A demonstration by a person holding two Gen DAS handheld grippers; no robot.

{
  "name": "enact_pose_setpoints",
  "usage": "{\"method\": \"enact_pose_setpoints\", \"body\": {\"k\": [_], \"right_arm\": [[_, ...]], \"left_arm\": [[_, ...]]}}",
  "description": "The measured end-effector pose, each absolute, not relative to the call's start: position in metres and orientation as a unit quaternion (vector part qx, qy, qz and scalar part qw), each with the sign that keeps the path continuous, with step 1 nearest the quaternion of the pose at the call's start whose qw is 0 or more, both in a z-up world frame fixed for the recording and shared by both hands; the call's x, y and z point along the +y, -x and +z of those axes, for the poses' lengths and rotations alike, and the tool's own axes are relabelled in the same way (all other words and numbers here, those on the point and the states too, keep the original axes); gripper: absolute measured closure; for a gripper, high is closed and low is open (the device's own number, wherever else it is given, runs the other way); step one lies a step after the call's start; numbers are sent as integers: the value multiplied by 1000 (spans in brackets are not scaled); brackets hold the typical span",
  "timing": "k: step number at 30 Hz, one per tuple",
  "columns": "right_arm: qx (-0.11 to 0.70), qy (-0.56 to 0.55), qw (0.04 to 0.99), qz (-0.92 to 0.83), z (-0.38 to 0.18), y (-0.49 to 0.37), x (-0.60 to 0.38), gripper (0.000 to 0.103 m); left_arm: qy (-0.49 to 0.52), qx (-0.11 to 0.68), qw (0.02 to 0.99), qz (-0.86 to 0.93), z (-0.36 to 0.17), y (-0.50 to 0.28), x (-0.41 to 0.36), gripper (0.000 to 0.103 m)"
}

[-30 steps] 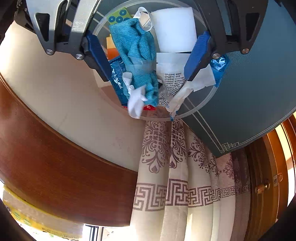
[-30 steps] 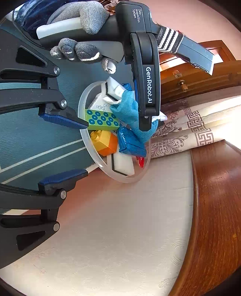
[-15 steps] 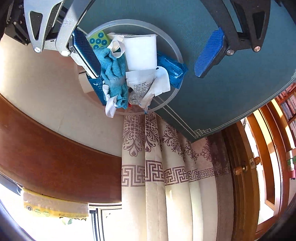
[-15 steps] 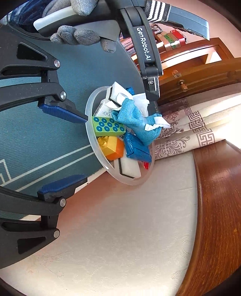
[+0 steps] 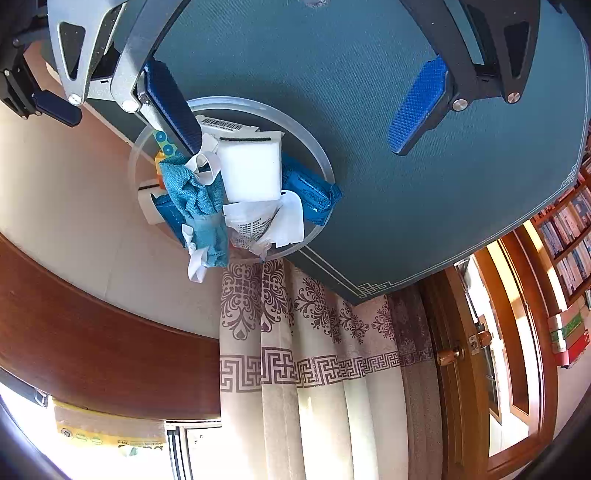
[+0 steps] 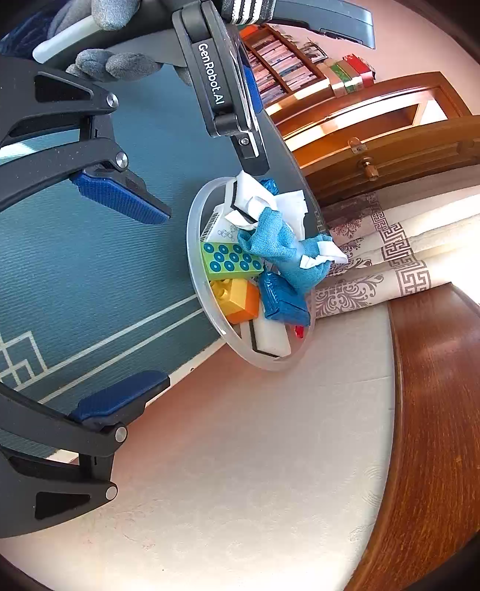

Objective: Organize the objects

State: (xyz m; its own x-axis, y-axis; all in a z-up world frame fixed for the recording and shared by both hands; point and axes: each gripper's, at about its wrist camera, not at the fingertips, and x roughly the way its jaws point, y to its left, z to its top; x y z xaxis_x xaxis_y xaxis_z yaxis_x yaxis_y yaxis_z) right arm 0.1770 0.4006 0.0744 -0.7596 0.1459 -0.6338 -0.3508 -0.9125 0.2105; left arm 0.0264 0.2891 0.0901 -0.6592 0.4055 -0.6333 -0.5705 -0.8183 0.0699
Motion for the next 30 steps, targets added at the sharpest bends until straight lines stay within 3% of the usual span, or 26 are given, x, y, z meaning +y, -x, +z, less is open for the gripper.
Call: {"method": "enact_pose_setpoints", "body": {"k": [8,30], "right_arm": [[137,322,157,923,82,-171,393,5],[86,338,186,919,95,-156,372,3]], "left_arm": [[308,125,263,906,91,-29,275,0],[303,120,274,905,98,-37,257,0]]}}
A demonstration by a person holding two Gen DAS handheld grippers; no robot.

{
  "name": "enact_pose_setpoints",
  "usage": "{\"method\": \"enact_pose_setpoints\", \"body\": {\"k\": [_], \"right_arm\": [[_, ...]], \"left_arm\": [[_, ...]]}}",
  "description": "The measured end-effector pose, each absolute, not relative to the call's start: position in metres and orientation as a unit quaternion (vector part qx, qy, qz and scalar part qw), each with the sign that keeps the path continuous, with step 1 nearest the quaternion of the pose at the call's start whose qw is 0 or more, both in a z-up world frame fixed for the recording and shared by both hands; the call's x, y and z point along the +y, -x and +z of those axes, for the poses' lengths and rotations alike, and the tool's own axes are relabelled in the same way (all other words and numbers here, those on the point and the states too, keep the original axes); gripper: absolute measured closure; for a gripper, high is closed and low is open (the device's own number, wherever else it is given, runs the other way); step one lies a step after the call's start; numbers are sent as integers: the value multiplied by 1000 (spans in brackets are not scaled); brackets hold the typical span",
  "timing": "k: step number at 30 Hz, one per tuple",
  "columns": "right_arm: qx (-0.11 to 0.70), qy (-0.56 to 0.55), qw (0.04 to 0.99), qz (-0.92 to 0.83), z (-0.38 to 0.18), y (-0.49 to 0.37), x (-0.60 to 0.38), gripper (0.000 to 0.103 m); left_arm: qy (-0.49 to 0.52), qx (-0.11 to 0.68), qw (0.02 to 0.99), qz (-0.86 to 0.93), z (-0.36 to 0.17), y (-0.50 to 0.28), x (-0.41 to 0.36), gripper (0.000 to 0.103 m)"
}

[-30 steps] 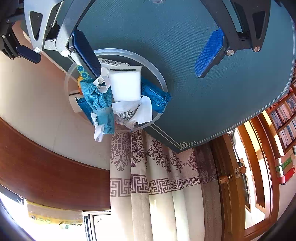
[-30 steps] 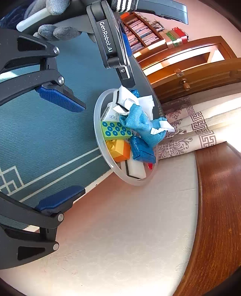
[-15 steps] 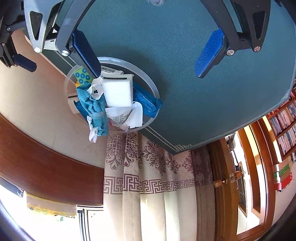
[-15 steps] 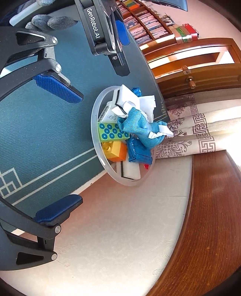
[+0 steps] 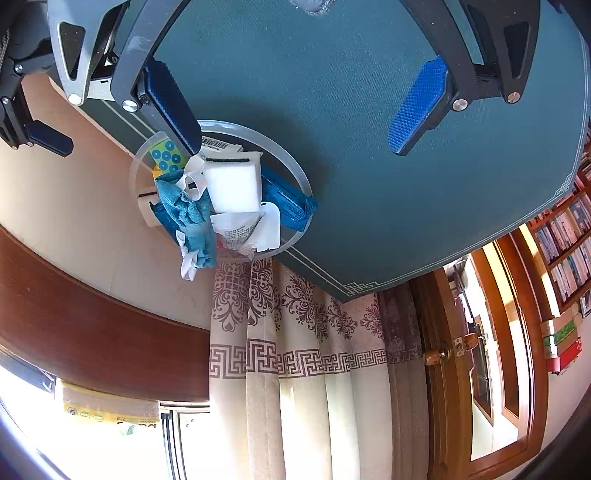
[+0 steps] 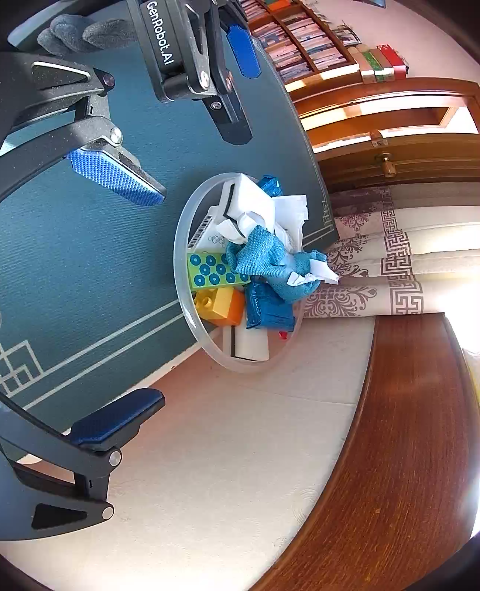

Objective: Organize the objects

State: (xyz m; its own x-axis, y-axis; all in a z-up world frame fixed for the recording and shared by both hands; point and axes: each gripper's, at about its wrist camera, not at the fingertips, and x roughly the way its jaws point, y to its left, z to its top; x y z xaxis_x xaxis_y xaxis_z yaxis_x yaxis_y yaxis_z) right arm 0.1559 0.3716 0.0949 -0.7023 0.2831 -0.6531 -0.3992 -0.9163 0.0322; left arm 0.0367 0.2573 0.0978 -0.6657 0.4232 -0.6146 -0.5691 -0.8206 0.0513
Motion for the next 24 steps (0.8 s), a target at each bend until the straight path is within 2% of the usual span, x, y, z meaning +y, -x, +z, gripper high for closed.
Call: {"method": "enact_pose_setpoints", "body": {"k": [24], "right_arm": [[57,338,209,916,104,-147,364,3]], "left_arm": [[316,137,283,895,99,-45,260,0]]}}
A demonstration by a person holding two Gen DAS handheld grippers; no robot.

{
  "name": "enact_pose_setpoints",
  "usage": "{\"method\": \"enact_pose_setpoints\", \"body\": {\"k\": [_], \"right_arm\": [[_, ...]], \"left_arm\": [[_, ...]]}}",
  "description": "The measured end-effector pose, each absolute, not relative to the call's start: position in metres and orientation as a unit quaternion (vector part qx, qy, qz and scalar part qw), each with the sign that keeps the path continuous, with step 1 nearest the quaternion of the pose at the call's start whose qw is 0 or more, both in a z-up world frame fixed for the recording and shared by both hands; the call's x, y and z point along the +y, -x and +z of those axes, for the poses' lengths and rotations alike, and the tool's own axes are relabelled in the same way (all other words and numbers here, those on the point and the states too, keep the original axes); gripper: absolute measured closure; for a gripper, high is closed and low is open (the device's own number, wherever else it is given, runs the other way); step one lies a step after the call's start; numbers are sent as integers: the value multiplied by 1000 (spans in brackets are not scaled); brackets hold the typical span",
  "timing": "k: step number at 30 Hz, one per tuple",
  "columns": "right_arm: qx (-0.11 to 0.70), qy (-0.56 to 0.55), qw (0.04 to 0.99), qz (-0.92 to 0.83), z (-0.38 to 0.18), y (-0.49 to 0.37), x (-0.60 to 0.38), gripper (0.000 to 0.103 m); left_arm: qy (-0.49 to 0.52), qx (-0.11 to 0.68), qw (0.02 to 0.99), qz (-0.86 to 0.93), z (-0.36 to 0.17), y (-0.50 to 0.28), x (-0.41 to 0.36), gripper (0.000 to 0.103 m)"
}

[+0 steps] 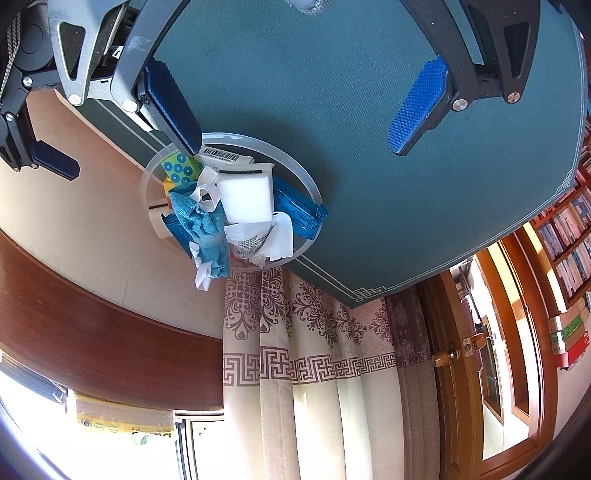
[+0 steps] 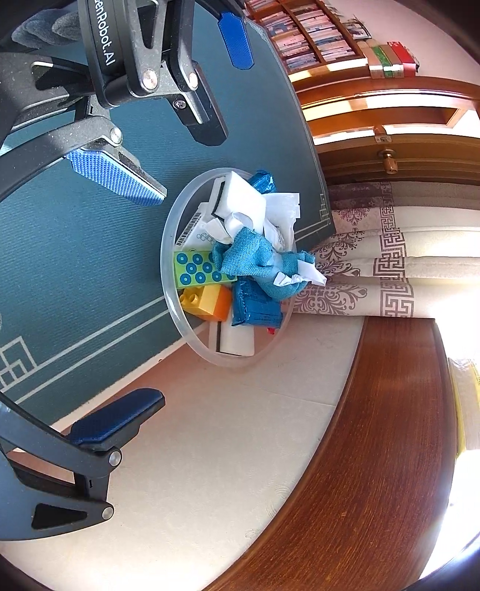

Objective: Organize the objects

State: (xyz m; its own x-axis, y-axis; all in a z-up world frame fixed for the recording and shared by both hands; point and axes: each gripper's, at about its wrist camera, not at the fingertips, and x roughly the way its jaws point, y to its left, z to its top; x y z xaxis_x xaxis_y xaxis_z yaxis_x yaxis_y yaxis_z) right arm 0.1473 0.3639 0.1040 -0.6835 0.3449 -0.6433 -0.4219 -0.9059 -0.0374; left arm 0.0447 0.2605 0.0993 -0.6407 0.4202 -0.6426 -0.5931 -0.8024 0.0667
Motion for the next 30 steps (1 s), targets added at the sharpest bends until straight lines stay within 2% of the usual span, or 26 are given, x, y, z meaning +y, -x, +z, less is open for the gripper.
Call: {"method": "enact_pose_setpoints", "body": {"k": [30], "right_arm": [[64,347,212,912,98,-149,366,3]], "left_arm": [[318,130,289,894,98,-47,259,0]]}}
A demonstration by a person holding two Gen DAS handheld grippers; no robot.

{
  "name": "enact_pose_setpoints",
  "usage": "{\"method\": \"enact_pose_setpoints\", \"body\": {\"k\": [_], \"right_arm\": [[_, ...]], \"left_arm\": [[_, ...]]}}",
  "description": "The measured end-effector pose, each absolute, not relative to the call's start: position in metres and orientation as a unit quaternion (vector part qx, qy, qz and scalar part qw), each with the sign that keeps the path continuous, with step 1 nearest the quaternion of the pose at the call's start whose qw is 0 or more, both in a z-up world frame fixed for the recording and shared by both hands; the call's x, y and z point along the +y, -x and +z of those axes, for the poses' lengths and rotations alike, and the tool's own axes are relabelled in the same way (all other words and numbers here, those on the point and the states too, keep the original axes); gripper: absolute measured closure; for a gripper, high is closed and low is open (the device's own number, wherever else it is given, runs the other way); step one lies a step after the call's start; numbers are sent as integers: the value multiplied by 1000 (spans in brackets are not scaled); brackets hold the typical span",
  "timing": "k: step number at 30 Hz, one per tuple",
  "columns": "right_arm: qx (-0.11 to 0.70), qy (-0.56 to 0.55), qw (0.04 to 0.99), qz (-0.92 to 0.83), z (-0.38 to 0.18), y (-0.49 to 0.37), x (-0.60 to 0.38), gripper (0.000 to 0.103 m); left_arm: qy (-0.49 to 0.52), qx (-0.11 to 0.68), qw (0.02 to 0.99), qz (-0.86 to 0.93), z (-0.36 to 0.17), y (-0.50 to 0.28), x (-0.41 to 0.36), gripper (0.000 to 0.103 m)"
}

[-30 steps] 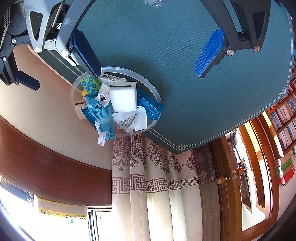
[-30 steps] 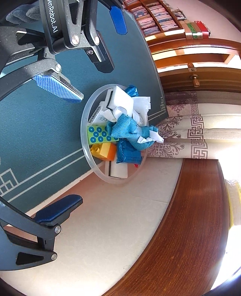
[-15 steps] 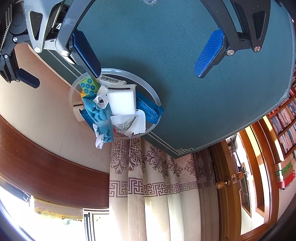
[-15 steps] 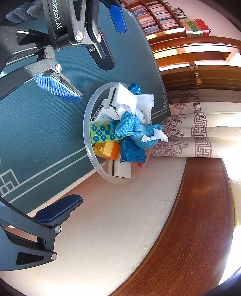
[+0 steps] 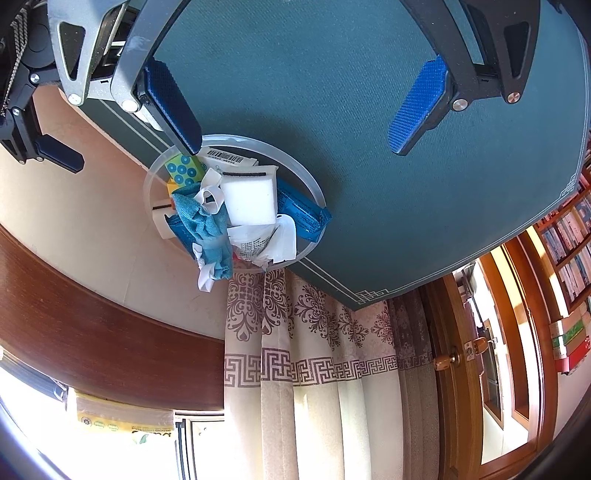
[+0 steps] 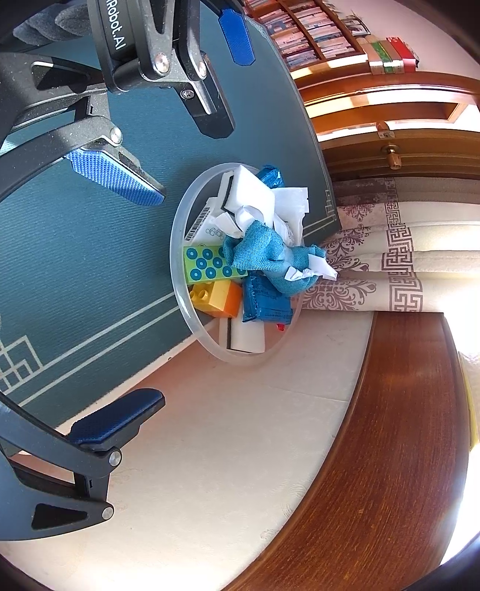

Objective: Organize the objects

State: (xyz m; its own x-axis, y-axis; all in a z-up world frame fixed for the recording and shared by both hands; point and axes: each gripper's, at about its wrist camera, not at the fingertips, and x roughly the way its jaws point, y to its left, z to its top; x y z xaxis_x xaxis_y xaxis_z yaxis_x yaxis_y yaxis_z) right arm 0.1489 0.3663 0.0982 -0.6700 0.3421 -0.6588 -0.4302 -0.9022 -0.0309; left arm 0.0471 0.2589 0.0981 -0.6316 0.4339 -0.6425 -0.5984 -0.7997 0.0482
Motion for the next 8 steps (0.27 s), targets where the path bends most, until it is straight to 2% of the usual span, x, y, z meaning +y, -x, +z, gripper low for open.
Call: {"method": "enact_pose_setpoints", "body": {"k": [8], "right_arm": [[65,347,211,912,98,-150,366,3]], "left_arm": [[316,129,287,895,101,-48,258,0]]}}
